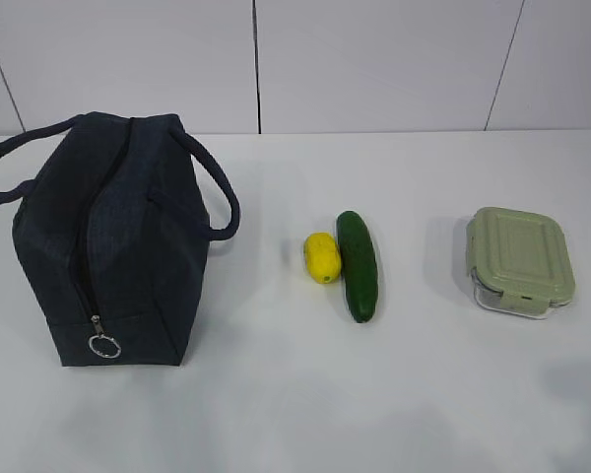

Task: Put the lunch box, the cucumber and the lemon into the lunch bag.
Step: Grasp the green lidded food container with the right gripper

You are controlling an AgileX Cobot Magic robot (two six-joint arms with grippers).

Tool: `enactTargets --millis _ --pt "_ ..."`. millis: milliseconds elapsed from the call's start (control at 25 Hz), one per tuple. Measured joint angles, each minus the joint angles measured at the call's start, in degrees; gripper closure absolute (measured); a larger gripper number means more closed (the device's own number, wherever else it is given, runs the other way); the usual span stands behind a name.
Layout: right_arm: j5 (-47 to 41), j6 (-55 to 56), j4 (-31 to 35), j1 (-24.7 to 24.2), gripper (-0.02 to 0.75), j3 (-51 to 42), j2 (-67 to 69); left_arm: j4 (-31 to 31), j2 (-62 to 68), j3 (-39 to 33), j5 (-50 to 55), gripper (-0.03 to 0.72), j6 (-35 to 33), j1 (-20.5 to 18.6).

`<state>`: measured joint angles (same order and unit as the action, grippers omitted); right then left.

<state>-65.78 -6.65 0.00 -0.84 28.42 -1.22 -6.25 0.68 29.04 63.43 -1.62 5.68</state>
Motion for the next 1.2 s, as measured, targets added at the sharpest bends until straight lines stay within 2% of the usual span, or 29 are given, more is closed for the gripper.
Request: enactTargets --millis 360,640,720,840,1200 --pt "0.0 0.0 0.0 0.0 0.491 0.0 0.0 0.0 0.0 0.0 0.0 0.367 0.0 0.0" --pt "0.0 7.5 -0.3 0.0 0.362 0.7 1.0 0.0 0.0 0.0 0.0 0.367 0.0 0.0" --pt "0.0 8.3 -0.3 0.0 0.31 0.7 3.6 0.0 0.0 0.0 0.0 0.367 0.0 0.0" --pt "0.0 11.1 -0.3 0.0 0.28 0.8 9.2 0.0 0.0 0.0 0.0 0.367 0.0 0.0" --pt "1.8 14.2 0.0 0.0 0.272 6.4 29.4 0.0 0.0 0.0 0.0 0.367 0.0 0.0"
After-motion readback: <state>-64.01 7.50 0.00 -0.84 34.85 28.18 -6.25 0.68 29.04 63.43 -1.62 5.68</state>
